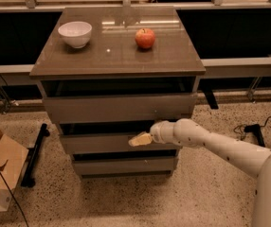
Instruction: Open middle drawer
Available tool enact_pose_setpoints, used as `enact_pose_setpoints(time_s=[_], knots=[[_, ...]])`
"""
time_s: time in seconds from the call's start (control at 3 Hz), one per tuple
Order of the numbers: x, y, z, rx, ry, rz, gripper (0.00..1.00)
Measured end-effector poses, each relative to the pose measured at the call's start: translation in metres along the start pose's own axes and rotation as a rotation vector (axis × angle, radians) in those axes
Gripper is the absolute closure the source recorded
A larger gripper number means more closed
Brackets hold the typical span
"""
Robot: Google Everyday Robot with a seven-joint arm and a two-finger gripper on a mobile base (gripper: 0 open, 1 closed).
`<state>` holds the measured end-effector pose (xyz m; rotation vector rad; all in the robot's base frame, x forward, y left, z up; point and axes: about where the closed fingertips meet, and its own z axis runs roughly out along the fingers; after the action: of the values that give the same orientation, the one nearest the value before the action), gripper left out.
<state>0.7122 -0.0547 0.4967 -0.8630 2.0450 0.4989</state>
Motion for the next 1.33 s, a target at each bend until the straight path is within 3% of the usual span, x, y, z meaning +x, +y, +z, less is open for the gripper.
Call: enact_pose_setpoints(time_s=[0.33,0.67,1.0,1.33], knots=[[0.0,0.0,0.0,0.0,0.0,0.0,0.11],[0.0,0.0,0.0,0.0,0.0,0.0,0.34],[0.035,-0.002,0.024,0.013,0.074,0.037,0.57],[0.043,-0.007,0.028,0.024,0.109,0.042,0.55]])
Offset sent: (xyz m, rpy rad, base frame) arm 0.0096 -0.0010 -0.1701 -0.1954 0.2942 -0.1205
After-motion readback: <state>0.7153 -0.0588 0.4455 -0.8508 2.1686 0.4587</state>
